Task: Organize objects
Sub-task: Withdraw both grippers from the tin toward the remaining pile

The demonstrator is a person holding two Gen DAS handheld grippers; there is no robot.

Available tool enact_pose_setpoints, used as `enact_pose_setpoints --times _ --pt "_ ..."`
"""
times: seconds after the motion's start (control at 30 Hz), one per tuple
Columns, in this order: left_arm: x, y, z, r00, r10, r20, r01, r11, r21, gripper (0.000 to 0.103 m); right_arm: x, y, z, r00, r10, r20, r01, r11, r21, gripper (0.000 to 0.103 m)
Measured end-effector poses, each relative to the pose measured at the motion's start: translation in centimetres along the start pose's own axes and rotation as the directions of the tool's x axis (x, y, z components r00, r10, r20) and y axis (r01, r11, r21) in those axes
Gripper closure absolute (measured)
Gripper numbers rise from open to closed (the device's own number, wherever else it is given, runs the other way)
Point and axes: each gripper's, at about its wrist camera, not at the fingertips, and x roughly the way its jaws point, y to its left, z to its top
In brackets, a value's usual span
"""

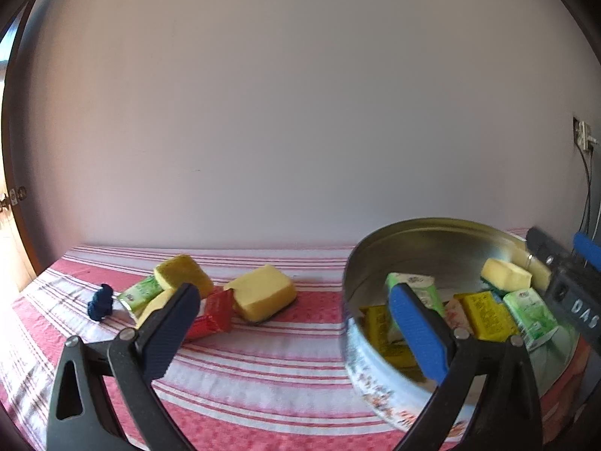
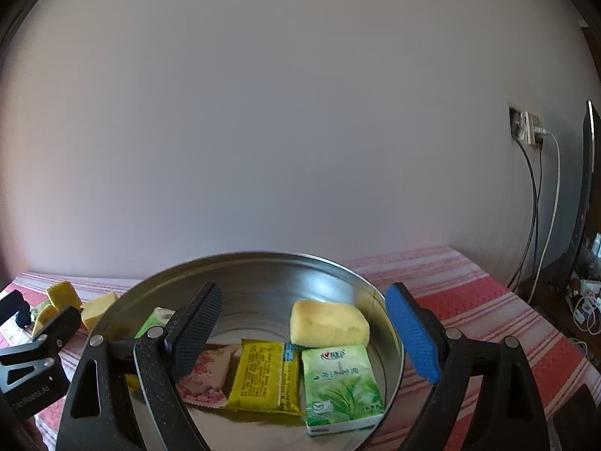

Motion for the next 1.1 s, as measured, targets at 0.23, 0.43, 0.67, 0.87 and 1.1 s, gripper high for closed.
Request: enact_pose_setpoints --times 0.23,0.43,0.67,0.87,1.1 --pt "0.4 2.1 -0.7 1.000 0.025 -0.012 -0.025 1.000 -0.003 0.001 -1.1 0.7 -0.3 0.998 -0.022 0.060 0.023 1.000 -0.018 0.013" --pt "0.3 3.6 -1.2 0.999 0.051 -0.016 -0.051 0.999 -0.010 0.001 -1.8 0.1 -0.5 0.994 -0.095 0.057 0.092 0.995 0.042 0.013" --pt "0.2 5.6 -1.6 0.998 0.059 -0.008 -0.059 0.998 0.001 0.001 -3.1 1.2 -1.0 0.995 -0.088 0.054 0.084 0.994 0.074 0.013" --pt "0.7 8.6 -1.9 0.997 0.077 -0.029 -0.078 0.996 -0.034 0.001 -3.5 3.8 -1.3 0.996 -0.073 0.041 0.071 0.996 0.049 0.013" --pt "1.6 11.9 -2.2 0.994 0.086 -0.063 -0.090 0.994 -0.066 0.001 -3.3 7.0 -1.7 0.999 -0.026 0.022 0.025 0.999 0.044 0.013"
